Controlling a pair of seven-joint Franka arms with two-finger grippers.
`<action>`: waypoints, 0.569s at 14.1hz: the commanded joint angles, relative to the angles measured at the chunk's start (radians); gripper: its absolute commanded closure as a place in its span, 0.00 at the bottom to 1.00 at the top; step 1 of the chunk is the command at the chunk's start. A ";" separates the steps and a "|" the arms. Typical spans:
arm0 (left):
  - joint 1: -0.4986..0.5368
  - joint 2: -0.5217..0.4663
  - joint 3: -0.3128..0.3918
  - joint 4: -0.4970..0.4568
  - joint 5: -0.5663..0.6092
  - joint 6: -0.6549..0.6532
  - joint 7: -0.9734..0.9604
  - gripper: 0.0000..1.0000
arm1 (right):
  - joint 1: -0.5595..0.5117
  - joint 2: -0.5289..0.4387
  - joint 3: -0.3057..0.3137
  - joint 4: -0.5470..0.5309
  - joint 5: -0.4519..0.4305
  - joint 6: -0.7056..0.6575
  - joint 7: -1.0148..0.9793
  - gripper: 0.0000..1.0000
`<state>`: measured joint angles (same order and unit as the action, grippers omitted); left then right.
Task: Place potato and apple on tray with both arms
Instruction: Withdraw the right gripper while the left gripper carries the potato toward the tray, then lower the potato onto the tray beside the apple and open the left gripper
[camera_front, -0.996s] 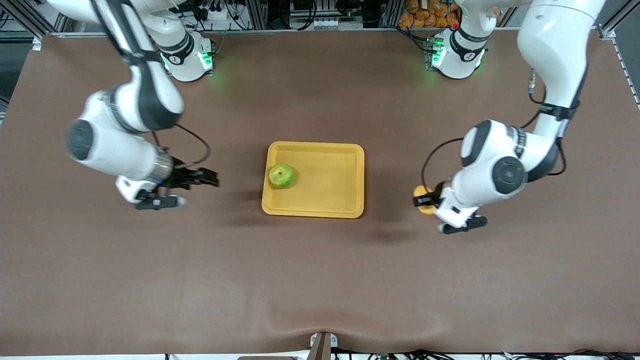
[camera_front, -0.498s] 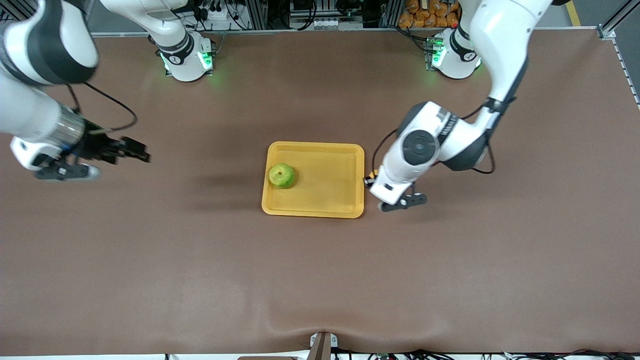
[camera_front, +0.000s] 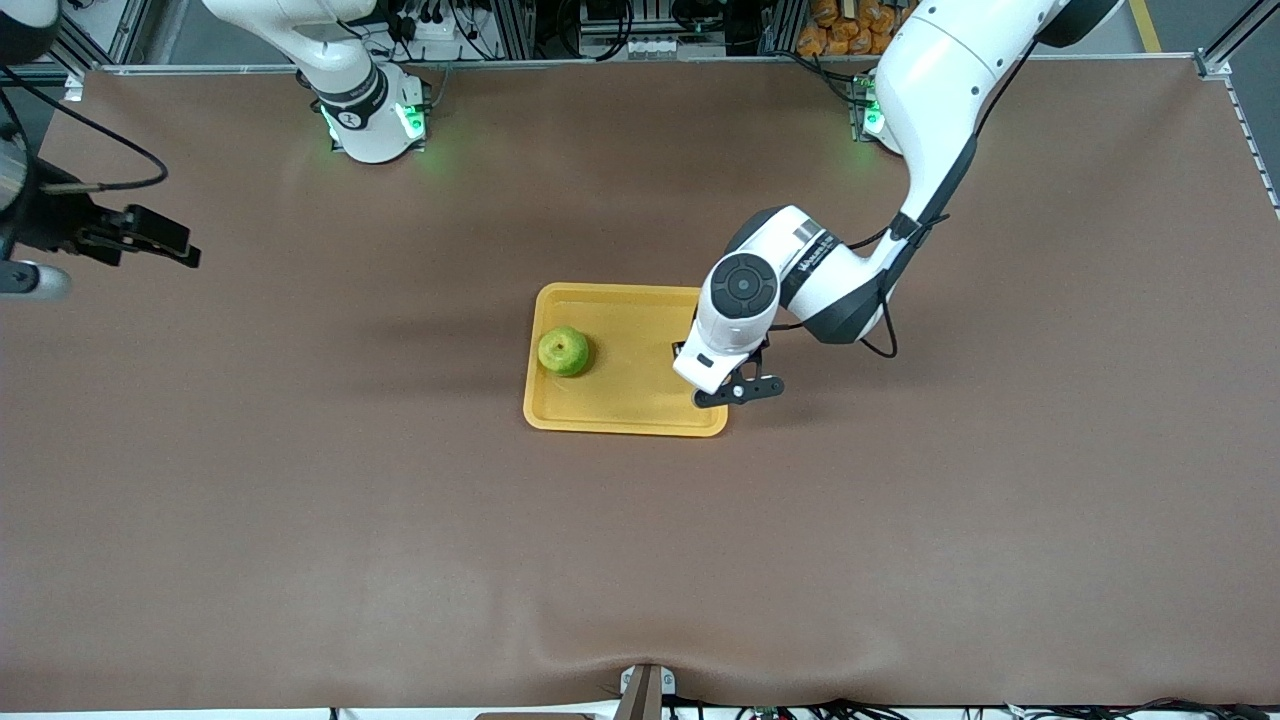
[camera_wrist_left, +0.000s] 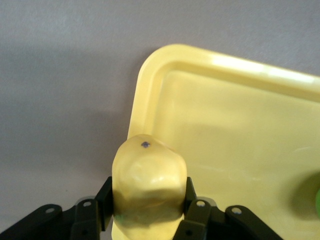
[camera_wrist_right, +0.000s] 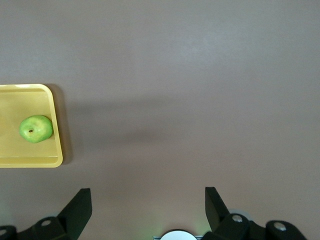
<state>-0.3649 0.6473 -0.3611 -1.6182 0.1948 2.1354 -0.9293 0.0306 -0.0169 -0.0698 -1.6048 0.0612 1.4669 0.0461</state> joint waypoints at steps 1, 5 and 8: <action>-0.040 0.058 0.011 0.089 0.053 -0.020 -0.016 0.84 | -0.050 0.014 0.021 0.035 -0.017 -0.020 0.006 0.00; -0.091 0.084 0.056 0.115 0.069 -0.020 -0.014 0.84 | -0.066 0.032 0.022 0.071 0.000 -0.020 0.014 0.00; -0.109 0.089 0.062 0.115 0.071 -0.020 -0.013 0.84 | -0.068 0.032 0.024 0.098 0.000 -0.011 0.003 0.00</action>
<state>-0.4468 0.7231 -0.3137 -1.5358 0.2427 2.1354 -0.9293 -0.0140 -0.0008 -0.0688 -1.5518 0.0610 1.4667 0.0460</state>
